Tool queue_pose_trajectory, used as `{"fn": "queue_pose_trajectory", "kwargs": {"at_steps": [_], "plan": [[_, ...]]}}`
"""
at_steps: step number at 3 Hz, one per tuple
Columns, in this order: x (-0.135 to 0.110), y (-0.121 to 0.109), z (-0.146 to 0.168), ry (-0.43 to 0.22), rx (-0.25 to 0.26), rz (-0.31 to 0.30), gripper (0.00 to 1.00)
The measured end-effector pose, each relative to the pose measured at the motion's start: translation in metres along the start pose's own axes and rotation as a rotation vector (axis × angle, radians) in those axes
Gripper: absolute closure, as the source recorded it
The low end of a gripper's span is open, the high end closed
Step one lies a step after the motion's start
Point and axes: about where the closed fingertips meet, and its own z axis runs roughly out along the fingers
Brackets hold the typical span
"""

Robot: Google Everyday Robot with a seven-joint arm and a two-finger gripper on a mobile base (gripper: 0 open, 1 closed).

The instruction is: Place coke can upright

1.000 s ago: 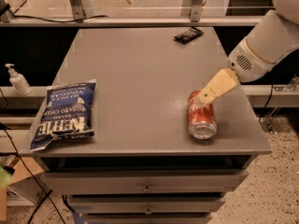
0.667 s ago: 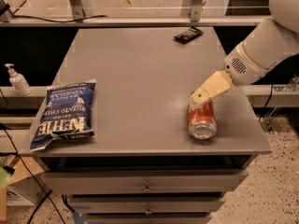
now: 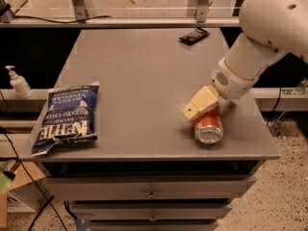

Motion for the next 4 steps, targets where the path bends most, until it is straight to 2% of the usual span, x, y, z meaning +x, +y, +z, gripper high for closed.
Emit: {"fn": "queue_pose_trajectory", "kwargs": {"at_steps": [1,2,3,4], "plan": [[-0.002,0.007,0.006,0.039,0.029,0.002,0.16],[-0.01,0.013,-0.008,0.04,0.092,-0.023,0.39],[-0.021,0.022,-0.031,0.0,0.12,-0.074,0.62],[-0.034,0.027,-0.046,-0.071,0.078,-0.13,0.85]]}}
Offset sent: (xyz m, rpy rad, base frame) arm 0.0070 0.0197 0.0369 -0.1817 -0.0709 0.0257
